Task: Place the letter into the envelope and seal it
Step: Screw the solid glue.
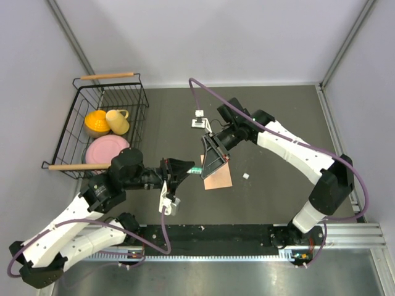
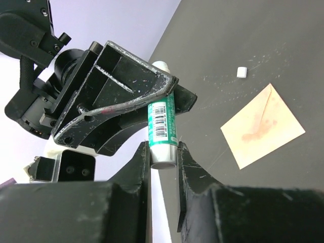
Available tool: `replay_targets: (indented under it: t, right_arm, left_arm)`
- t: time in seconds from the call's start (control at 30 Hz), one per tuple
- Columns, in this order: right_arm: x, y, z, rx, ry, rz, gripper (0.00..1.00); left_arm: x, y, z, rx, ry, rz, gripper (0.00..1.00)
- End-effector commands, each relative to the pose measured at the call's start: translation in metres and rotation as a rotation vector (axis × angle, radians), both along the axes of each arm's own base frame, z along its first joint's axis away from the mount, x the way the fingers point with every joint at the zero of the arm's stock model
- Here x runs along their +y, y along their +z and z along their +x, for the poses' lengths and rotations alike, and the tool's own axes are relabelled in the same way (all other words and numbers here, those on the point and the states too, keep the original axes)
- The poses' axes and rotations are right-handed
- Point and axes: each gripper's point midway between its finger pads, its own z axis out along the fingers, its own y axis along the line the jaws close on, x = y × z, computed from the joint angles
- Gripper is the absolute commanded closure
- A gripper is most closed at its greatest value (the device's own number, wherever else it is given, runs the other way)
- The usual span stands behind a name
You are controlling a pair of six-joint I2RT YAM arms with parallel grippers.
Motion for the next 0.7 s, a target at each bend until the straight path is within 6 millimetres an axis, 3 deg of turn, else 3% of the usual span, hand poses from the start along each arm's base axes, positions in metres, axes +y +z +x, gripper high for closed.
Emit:
replay_targets:
  t: [0.0,0.07,0.17,0.2,0.23,0.27,0.33,0.37,0.4,0.43,0.47,0.5,0.53,0.57,0.6,0.63,0.67]
  right_arm:
    - [0.002,0.009,0.003,-0.115,-0.014,0.05,1.0]
    - [0.002,0.015,0.012,-0.234,-0.059,0.059,1.0]
    - [-0.002,0.026,0.031,-0.505,-0.117,0.084,1.0]
    - [-0.003,0.026,0.045,-0.647,-0.148,0.083,1.0]
    - [-0.005,0.028,0.051,-0.725,-0.158,0.085,1.0]
    - [-0.009,0.036,0.052,-0.869,-0.145,0.124,1.0]
    - [-0.014,0.034,0.065,-1.091,-0.158,0.092,1.0]
    - [-0.01,0.037,0.063,-1.231,-0.114,0.134,1.0]
    - [-0.022,0.034,0.068,-1.341,-0.143,0.103,1.0]
    - [-0.023,0.036,0.07,-1.419,-0.145,0.114,1.0]
    - [-0.012,0.046,0.068,-1.555,-0.133,0.187,1.0]
    - [-0.022,0.039,0.075,-1.647,-0.158,0.133,1.0]
    - [-0.02,0.04,0.076,-1.72,-0.158,0.139,1.0]
    - [-0.016,0.055,0.082,-1.857,-0.18,0.183,1.0]
    - [-0.015,0.042,0.084,-1.935,-0.18,0.141,1.0]
    - [-0.019,0.054,0.085,-2.025,-0.226,0.16,1.0]
    - [-0.019,0.058,0.1,-2.2,-0.286,0.138,1.0]
  left_arm:
    - [-0.003,0.01,-0.005,-0.02,-0.014,0.001,0.94]
    - [-0.003,0.012,-0.004,0.041,0.011,-0.009,0.99]
    - [-0.009,0.012,-0.006,0.338,0.088,-0.049,1.0]
    - [-0.011,0.013,-0.006,0.409,0.108,-0.057,1.0]
    - [-0.013,0.024,-0.007,0.465,0.115,-0.085,1.0]
    - [-0.019,0.021,-0.008,0.635,0.158,-0.106,1.0]
    - [-0.026,0.039,-0.007,0.78,0.165,-0.18,1.0]
    - [-0.028,0.039,-0.003,0.959,0.217,-0.215,1.0]
    - [-0.031,0.043,-0.009,1.056,0.179,-0.219,1.0]
    - [-0.034,0.052,-0.006,1.116,0.157,-0.263,1.0]
    - [-0.033,0.053,0.001,1.314,0.194,-0.3,1.0]
    - [-0.033,0.059,-0.003,1.401,0.141,-0.301,1.0]
    - [-0.036,0.064,0.001,1.451,0.104,-0.334,1.0]
    - [-0.036,0.063,0.012,1.632,0.148,-0.357,1.0]
    - [-0.037,0.059,0.012,1.717,0.151,-0.342,1.0]
    - [-0.038,0.056,0.018,1.784,0.165,-0.346,1.0]
    - [-0.04,0.053,0.027,1.918,0.197,-0.361,1.0]
